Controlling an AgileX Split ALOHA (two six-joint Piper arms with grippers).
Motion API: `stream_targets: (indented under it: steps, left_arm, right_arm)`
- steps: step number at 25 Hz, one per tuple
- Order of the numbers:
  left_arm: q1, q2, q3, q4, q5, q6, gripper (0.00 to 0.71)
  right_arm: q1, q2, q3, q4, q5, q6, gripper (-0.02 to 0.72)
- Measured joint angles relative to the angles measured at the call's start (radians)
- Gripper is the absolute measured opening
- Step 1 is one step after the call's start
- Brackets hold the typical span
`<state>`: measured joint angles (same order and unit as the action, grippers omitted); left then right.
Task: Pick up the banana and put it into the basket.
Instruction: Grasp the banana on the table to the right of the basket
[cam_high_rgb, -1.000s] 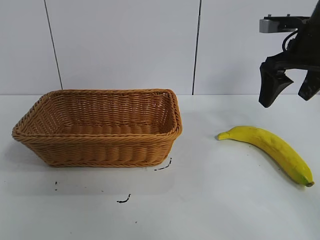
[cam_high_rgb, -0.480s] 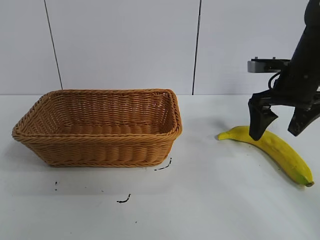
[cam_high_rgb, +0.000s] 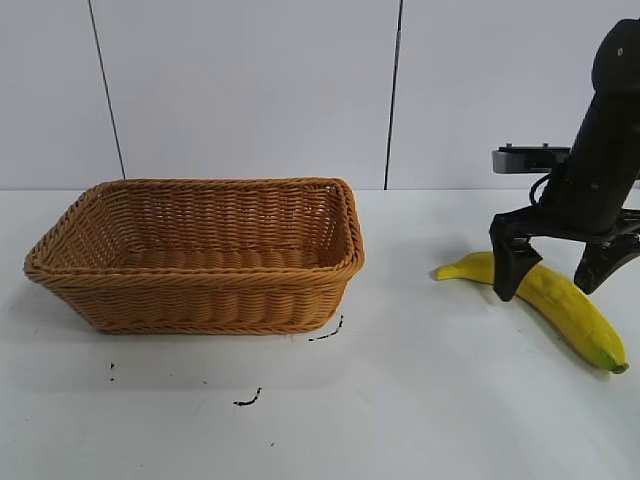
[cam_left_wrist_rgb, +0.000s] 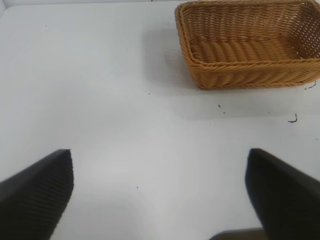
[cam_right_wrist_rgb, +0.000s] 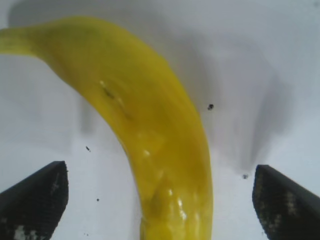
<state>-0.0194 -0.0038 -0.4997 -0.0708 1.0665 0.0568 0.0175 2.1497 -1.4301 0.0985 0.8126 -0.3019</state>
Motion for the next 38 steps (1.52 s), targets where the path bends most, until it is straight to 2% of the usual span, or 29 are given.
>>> stream_targets:
  steps: [6, 18, 21, 25, 30, 32, 34, 36, 37, 38]
  left_arm:
    - [0.0, 0.0, 0.0, 0.0, 0.0, 0.0, 0.693]
    - [0.0, 0.0, 0.0, 0.0, 0.0, 0.0, 0.693]
    - [0.0, 0.0, 0.0, 0.0, 0.0, 0.0, 0.693]
    - [0.0, 0.0, 0.0, 0.0, 0.0, 0.0, 0.693]
    - [0.0, 0.0, 0.0, 0.0, -0.001, 0.0, 0.693]
    - [0.0, 0.0, 0.0, 0.0, 0.0, 0.0, 0.693]
    - [0.0, 0.0, 0.0, 0.0, 0.0, 0.0, 0.693]
    - [0.0, 0.0, 0.0, 0.0, 0.0, 0.0, 0.693]
    - [0.0, 0.0, 0.0, 0.0, 0.0, 0.0, 0.693]
    - [0.0, 0.0, 0.0, 0.0, 0.0, 0.0, 0.693]
  right_arm:
    - [0.0, 0.0, 0.0, -0.01, -0.032, 0.0, 0.69]
    - [0.0, 0.0, 0.0, -0.011, -0.041, 0.001, 0.69]
    - [0.0, 0.009, 0.0, -0.011, -0.03, 0.004, 0.69]
    - [0.001, 0.023, 0.0, -0.008, 0.022, 0.019, 0.69]
    - [0.009, 0.023, 0.0, -0.015, 0.026, 0.034, 0.687]
    - [0.012, 0.023, 0.0, -0.027, 0.026, 0.053, 0.64]
    - [0.012, 0.023, 0.0, -0.052, 0.026, 0.077, 0.54]
    - [0.012, 0.023, 0.0, -0.071, 0.026, 0.097, 0.347]
    - [0.012, 0.023, 0.0, -0.079, 0.026, 0.106, 0.279]
    - [0.012, 0.023, 0.0, -0.085, 0.026, 0.105, 0.299]
